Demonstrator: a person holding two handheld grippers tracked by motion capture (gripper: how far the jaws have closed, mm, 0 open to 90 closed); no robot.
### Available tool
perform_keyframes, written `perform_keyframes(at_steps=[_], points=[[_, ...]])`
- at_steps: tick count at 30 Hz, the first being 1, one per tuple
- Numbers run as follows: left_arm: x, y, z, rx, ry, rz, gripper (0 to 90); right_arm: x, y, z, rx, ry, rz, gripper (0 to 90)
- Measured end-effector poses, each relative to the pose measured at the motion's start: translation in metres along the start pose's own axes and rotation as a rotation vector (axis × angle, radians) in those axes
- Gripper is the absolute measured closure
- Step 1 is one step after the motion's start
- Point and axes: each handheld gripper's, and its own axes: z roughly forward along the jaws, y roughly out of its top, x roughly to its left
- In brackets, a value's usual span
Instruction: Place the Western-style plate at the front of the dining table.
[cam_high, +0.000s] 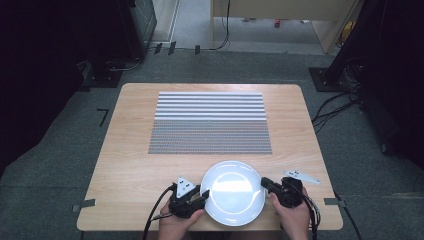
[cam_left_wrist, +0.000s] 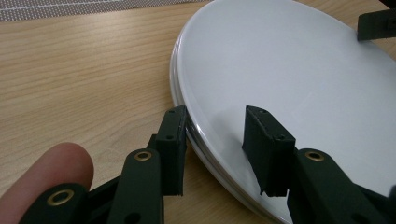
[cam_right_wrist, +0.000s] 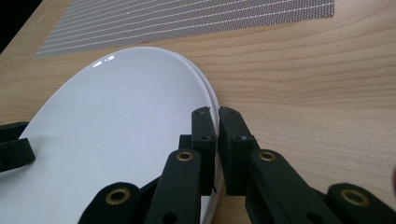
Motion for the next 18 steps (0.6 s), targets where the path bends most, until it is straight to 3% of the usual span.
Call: perform_keyframes(at_steps=[7,18], points=[[0.0046,-0.0001,0.0008,0.011,-0.031,-0.043,58.2,-0.0003,-0.0008,0.0037,-0.013,0.027,0.054,85.9],[0.0095,0.0021,-0.0054,-0.013,-0.027,-0.077,61.8,0.0065,-0.0023,0.0083,-0.045,0.01,0.053,85.6]])
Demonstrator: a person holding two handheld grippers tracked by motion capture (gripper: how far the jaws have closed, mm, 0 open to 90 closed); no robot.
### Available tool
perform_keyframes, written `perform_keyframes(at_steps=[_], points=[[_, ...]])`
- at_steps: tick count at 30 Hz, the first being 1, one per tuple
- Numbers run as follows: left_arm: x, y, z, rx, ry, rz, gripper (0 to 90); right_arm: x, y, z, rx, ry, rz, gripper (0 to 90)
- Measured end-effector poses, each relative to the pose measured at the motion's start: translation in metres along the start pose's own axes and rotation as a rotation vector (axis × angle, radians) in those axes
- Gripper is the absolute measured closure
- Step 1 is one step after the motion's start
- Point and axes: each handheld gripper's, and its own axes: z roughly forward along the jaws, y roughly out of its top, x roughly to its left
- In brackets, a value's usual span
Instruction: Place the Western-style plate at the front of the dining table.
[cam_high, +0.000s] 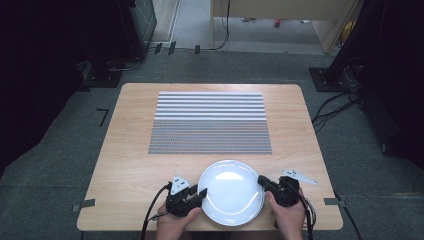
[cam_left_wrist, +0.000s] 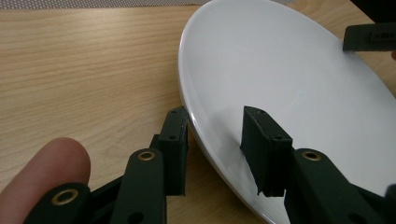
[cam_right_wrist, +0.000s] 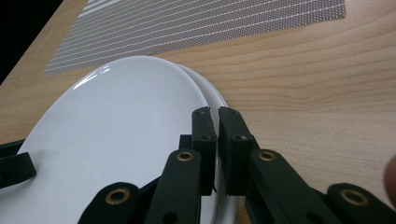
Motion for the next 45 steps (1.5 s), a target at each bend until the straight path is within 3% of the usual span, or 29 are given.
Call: perform_keyframes(at_steps=[12,17,19,24,28,33,37,45], points=[[0.02,0.008,-0.018,-0.034,0.021,-0.056,62.3,0.019,-0.007,0.011,0.029,0.04,-0.038,84.8],[0.026,0.009,-0.023,-0.024,0.037,-0.051,63.3,0.026,-0.01,0.016,0.046,0.061,-0.054,84.5],[0.028,0.008,-0.025,-0.017,0.032,-0.049,64.5,0.027,-0.01,0.016,0.046,0.091,-0.058,82.0],[0.03,0.008,-0.025,-0.018,0.023,-0.053,65.6,0.026,-0.01,0.015,0.059,0.101,-0.058,79.3],[0.032,0.007,-0.025,-0.023,0.022,-0.065,67.0,0.024,-0.011,0.01,0.077,0.102,-0.037,78.4],[0.033,0.006,-0.025,-0.025,0.021,-0.068,66.9,0.025,-0.016,0.005,0.115,0.14,0.015,77.3],[0.034,0.006,-0.024,-0.028,0.02,-0.068,67.0,0.028,-0.017,0.006,0.114,0.123,0.019,76.8],[0.035,0.005,-0.024,-0.032,0.01,-0.071,67.0,0.027,-0.017,0.01,0.108,0.125,0.092,78.4]])
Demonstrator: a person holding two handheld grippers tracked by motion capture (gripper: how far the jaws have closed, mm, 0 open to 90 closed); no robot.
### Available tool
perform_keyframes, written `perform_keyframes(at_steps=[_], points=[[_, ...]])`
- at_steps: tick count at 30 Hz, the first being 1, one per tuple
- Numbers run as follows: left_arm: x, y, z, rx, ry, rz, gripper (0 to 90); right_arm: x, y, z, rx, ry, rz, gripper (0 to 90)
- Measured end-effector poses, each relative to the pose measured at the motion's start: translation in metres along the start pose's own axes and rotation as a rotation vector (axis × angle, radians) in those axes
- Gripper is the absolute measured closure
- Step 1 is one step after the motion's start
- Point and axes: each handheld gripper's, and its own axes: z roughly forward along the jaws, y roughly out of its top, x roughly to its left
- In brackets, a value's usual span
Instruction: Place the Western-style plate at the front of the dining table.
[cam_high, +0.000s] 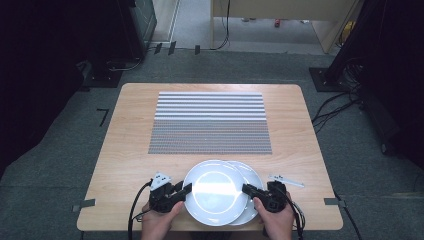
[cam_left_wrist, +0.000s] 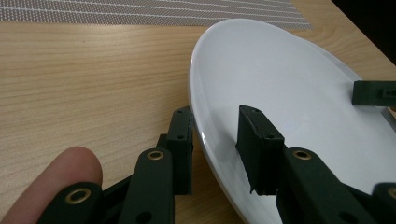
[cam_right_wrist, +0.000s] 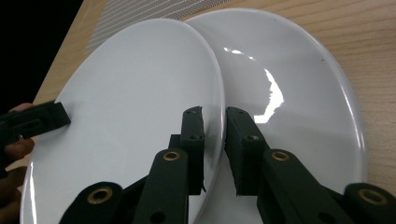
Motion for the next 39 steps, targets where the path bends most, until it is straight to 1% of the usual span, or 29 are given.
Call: perform_keyframes(at_steps=[1,3,5,6,7,8,11,15,16,21,22,23,25,27,28,31,33,35,37,38,39], points=[[0.0007,-0.0001,0.0001,0.003,-0.002,-0.001,67.0,0.0,0.0,0.0,0.0,0.0,0.0,78.4],[0.0014,-0.0003,0.0001,0.005,-0.008,-0.004,66.8,0.0006,0.0005,0.0,-0.019,-0.002,0.014,79.8],[0.0013,-0.0004,-0.0005,0.005,-0.011,-0.002,66.9,0.0019,0.0004,0.0019,-0.042,-0.02,0.029,81.5],[0.0009,-0.0005,-0.0009,0.005,-0.012,-0.002,66.9,0.0019,0.0004,0.0019,-0.042,-0.02,0.029,81.5],[0.0008,-0.0007,-0.0011,0.005,-0.013,-0.002,66.8,0.0011,0.0007,0.003,-0.058,-0.023,0.048,82.9],[0.001,-0.0008,-0.0014,0.007,-0.015,-0.003,66.8,0.0011,0.0007,0.003,-0.058,-0.023,0.048,82.9],[0.0022,-0.0015,-0.0017,0.012,-0.023,-0.008,66.2,-0.0011,0.0016,0.0042,-0.083,-0.003,0.093,84.3],[0.0033,-0.0021,-0.0021,0.017,-0.026,-0.009,65.7,-0.0009,0.0014,0.0045,-0.099,0.003,0.101,84.8],[0.0036,-0.0022,-0.0021,0.017,-0.027,-0.009,65.5,-0.0015,0.0018,0.0045,-0.103,0.012,0.105,84.9],[0.0021,-0.0021,-0.002,0.011,-0.019,0.001,65.5,-0.005,0.0031,0.0051,-0.091,0.031,0.118,84.8],[0.001,-0.002,-0.0017,0.008,-0.014,0.005,65.6,-0.0046,0.0026,0.005,-0.086,0.023,0.106,84.1],[0.001,-0.002,-0.0017,0.008,-0.014,0.005,65.6,-0.0046,0.0026,0.005,-0.086,0.023,0.106,84.1],[0.0002,-0.0021,-0.0013,0.005,-0.011,0.005,65.7,-0.0043,0.0022,0.0046,-0.082,0.016,0.084,82.8],[0.0,-0.0023,-0.0011,0.004,-0.01,0.004,65.7,-0.0051,0.0001,0.0039,-0.067,0.02,0.079,78.8],[0.0003,-0.0023,-0.001,0.004,-0.012,0.004,65.7,-0.0054,-0.0006,0.0033,-0.061,0.024,0.087,78.5],[0.0007,-0.0023,-0.0007,0.006,-0.015,0.002,65.7,-0.0054,-0.0014,0.0023,-0.057,0.025,0.083,78.1],[0.0011,-0.0025,-0.0003,0.008,-0.018,-0.001,65.7,-0.0027,-0.0024,0.003,-0.044,0.031,0.084,77.8],[0.001,-0.0024,-0.0001,0.008,-0.019,-0.002,65.7,-0.0017,-0.0027,0.0042,-0.042,0.029,0.081,77.3],[0.001,-0.0022,-0.0003,0.008,-0.019,-0.002,65.7,0.0002,-0.0032,0.0058,-0.047,0.013,0.08,77.3],[0.0012,-0.0023,-0.0003,0.01,-0.019,-0.006,65.7,-0.0001,-0.0025,0.0064,-0.049,0.016,0.094,78.2],[0.0015,-0.0025,-0.0002,0.011,-0.021,-0.011,65.7,-0.0001,-0.0025,0.0064,-0.049,0.016,0.094,78.2]])
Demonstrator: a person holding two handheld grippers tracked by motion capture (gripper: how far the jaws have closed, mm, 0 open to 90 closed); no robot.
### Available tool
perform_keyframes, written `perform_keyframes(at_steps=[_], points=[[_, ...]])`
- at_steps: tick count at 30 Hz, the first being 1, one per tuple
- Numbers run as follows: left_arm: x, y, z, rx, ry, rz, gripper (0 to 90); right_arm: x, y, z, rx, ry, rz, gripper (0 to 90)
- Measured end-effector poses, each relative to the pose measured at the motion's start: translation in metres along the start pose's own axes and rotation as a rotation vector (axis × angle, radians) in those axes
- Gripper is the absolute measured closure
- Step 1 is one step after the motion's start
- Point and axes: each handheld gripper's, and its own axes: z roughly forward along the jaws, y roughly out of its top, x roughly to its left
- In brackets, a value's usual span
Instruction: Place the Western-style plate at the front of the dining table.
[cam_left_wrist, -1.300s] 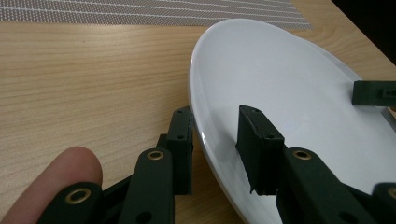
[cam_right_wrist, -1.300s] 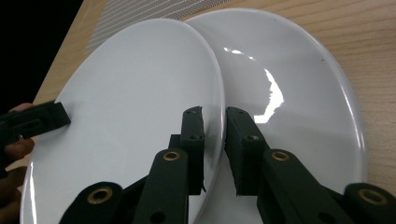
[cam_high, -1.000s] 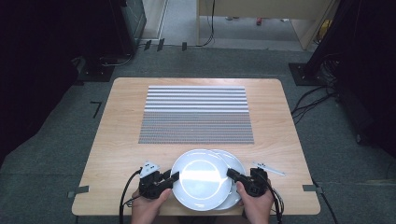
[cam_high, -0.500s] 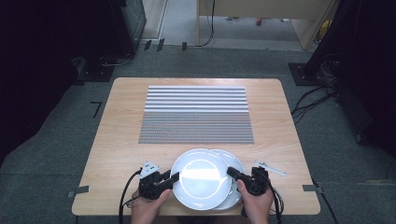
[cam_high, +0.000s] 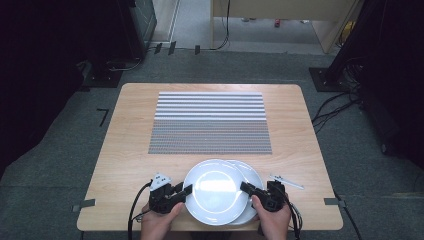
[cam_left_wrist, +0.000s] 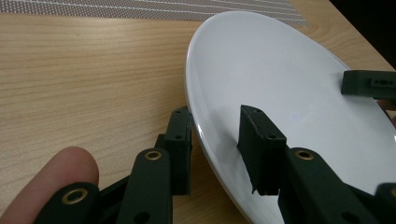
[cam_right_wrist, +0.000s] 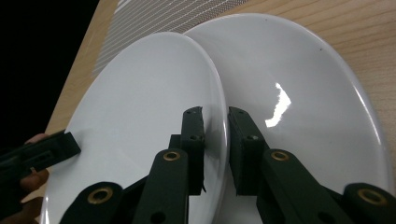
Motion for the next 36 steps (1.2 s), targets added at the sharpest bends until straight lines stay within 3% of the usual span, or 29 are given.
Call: perform_keyframes(at_steps=[5,12,18,28,36], points=[[0.004,-0.002,0.001,0.006,-0.023,-0.032,65.7,-0.002,0.002,-0.002,-0.028,0.047,0.061,81.8],[0.004,-0.002,0.001,0.006,-0.038,-0.043,66.6,-0.005,0.004,-0.001,-0.051,0.06,0.108,82.9],[0.002,-0.001,-0.001,-0.003,-0.038,-0.045,68.4,-0.003,0.007,-0.003,-0.089,0.077,0.132,83.2],[-0.001,0.001,-0.001,0.001,-0.067,-0.062,69.0,-0.006,0.014,-0.006,-0.106,0.083,0.161,83.5],[-0.003,0.012,-0.005,-0.016,-0.066,-0.05,69.1,-0.002,0.024,-0.007,-0.11,0.1,0.17,83.5]])
